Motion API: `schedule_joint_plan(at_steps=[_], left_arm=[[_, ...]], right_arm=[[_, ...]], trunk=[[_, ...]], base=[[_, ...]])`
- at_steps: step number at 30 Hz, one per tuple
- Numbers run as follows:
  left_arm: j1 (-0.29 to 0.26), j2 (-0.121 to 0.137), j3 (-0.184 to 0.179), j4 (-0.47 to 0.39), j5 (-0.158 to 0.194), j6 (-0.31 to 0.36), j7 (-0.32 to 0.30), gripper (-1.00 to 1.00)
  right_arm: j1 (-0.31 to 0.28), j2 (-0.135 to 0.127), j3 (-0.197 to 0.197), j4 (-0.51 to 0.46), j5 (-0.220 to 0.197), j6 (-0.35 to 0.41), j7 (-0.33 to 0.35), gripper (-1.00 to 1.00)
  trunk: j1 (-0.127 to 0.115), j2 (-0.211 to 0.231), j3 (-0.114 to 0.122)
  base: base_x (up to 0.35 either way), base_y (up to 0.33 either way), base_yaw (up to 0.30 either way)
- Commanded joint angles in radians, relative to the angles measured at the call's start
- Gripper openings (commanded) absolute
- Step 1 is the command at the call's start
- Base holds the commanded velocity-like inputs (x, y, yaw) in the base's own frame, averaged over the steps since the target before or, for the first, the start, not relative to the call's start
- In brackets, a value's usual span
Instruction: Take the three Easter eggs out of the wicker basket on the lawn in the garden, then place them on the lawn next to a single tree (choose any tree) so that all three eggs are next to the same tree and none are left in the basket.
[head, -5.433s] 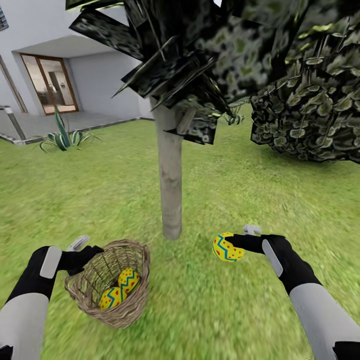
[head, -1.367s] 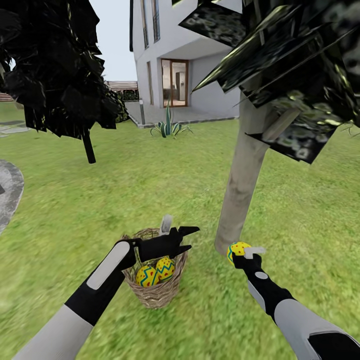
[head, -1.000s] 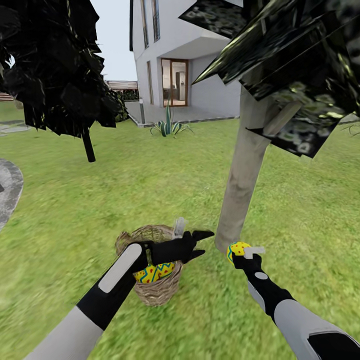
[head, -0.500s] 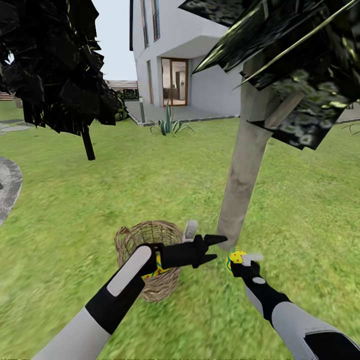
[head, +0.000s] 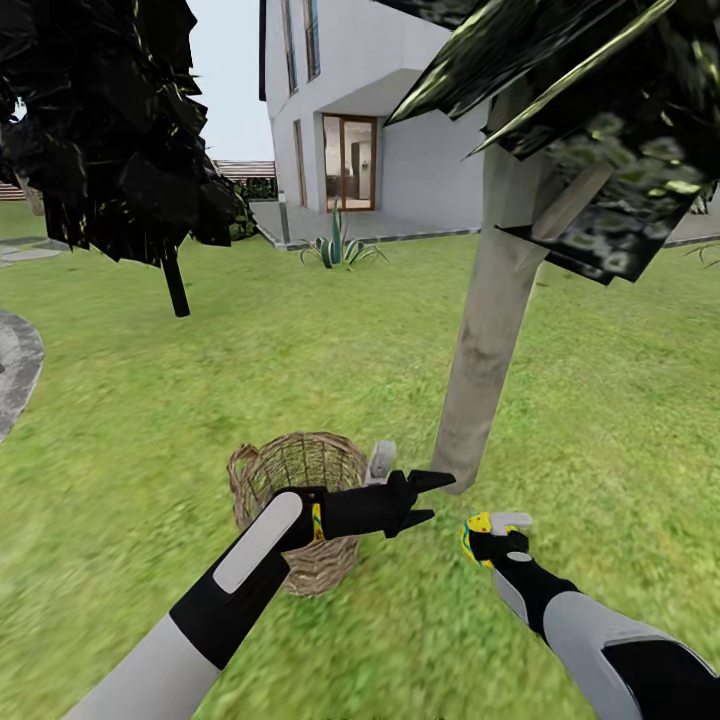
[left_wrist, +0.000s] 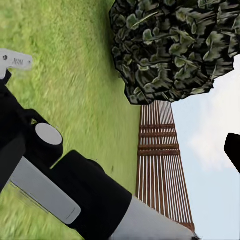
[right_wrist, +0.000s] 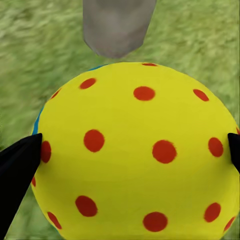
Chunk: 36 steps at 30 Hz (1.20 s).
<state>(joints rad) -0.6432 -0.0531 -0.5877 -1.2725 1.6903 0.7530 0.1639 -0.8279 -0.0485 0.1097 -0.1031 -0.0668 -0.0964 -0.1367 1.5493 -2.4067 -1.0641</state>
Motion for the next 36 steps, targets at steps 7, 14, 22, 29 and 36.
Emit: schedule_joint_plan(at_steps=[7, 14, 22, 29, 36], left_arm=[[0.000, -0.005, 0.000, -0.002, 0.011, 0.002, 0.009, 1.00], [0.000, -0.004, 0.000, -0.002, 0.011, 0.002, 0.009, 1.00], [-0.001, 0.004, 0.000, -0.002, 0.012, 0.002, 0.009, 1.00], [-0.001, 0.004, 0.000, -0.002, 0.012, 0.002, 0.009, 1.00], [-0.001, 0.004, 0.000, -0.002, 0.012, 0.002, 0.009, 1.00]], right_arm=[[-0.082, 0.008, 0.008, 0.002, -0.003, 0.057, -0.011, -1.00], [-0.088, 0.032, 0.010, 0.007, 0.001, 0.056, -0.016, -1.00], [-0.088, 0.051, 0.011, 0.008, 0.001, 0.057, -0.018, -1.00], [-0.088, 0.051, 0.011, 0.008, 0.000, 0.057, -0.018, -1.00], [-0.088, 0.053, 0.011, 0.006, 0.002, 0.084, -0.064, -1.00]], trunk=[[0.027, -0.050, -0.023], [0.051, -0.094, -0.045], [0.055, -0.095, -0.076], [0.058, -0.097, -0.103], [0.061, -0.099, -0.130]], base=[[0.000, 0.000, 0.000], [0.000, 0.000, 0.000], [0.000, 0.000, 0.000], [0.000, 0.000, 0.000], [0.000, 0.000, 0.000]])
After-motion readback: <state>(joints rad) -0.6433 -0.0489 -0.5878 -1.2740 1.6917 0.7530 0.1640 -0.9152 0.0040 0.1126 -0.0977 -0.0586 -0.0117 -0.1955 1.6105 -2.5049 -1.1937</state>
